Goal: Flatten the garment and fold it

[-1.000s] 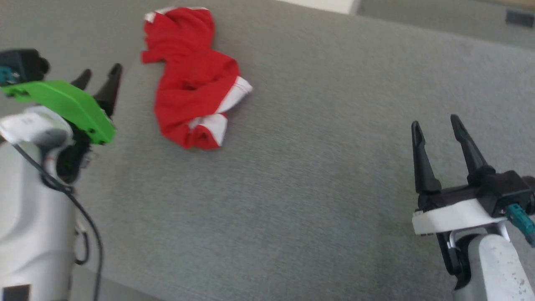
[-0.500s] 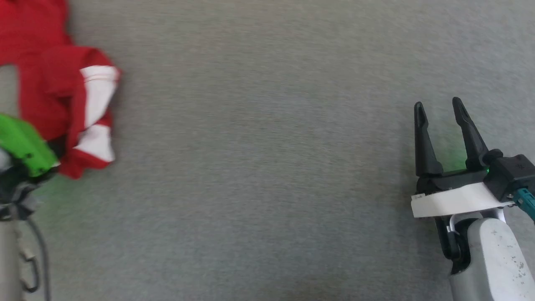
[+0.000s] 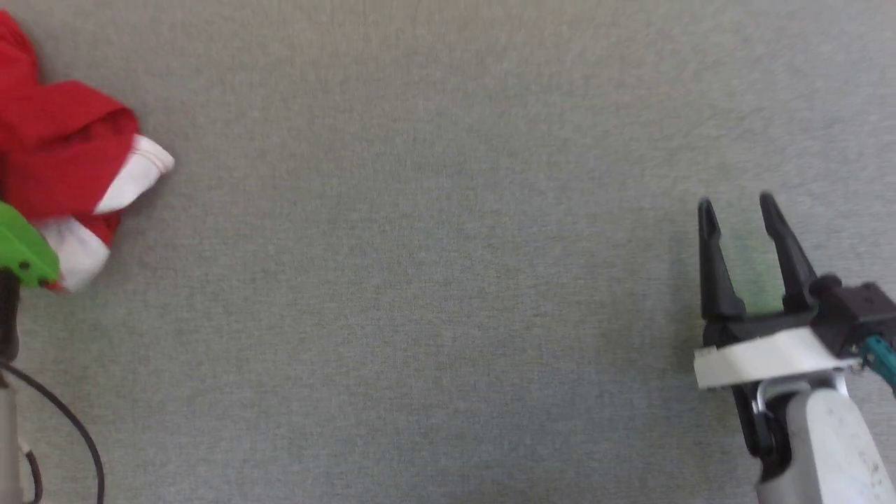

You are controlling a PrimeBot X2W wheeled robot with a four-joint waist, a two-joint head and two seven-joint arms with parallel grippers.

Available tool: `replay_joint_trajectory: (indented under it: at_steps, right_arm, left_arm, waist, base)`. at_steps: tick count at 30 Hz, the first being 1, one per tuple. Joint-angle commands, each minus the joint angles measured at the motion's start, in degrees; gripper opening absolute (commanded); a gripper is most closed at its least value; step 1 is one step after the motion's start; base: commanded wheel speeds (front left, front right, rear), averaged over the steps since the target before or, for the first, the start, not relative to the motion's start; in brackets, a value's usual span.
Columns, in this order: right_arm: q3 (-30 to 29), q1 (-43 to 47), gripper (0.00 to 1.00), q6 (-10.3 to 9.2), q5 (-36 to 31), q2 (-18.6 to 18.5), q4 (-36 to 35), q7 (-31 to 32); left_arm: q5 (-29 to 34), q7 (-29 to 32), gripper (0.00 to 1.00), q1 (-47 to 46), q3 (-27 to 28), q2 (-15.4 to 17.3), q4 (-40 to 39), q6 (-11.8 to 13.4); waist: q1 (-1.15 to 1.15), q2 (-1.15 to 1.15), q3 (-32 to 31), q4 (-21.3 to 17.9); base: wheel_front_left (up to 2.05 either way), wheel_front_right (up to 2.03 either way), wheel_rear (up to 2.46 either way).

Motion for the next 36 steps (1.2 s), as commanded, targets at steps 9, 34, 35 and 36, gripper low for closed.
replay_joint_trajectory:
  at_steps: [9, 34, 35, 36]
  right_arm:
    - [-2.3, 8.7, 1.0, -0.09, -0.4, 0.1, 1.0, -0.3]
    - [0.0, 11.0, 1.0, -0.09, -0.9, 0.1, 0.6, -0.3]
    - [0.0, 10.9, 1.0, -0.09, -0.7, 0.1, 0.5, -0.3]
    - [0.1, 10.8, 1.0, -0.09, -0.4, 0.1, 0.5, -0.3]
  left_arm:
    - [8.8, -28.0, 0.0, -7.3, -6.3, -3.9, 2.0, -3.3]
    - [-0.2, -26.1, 0.0, -11.8, -36.0, -26.3, 12.2, -10.2]
    - [-0.7, -24.5, 0.0, -11.3, -37.2, -26.3, 13.6, -10.1]
    - [-1.4, -22.3, 0.0, -10.6, -38.2, -26.3, 15.3, -9.9]
  waist:
    - [0.0, 0.0, -21.9, 0.6]
    - [0.0, 0.0, -21.6, -16.7]
    - [0.0, 0.0, -21.3, -17.2]
    - [0.0, 0.0, -21.0, -17.6]
  base:
    - [0.0, 0.0, 0.0]
    - [0.0, 0.0, 0.0]
    - [0.0, 0.0, 0.0]
    - [0.0, 0.0, 0.0]
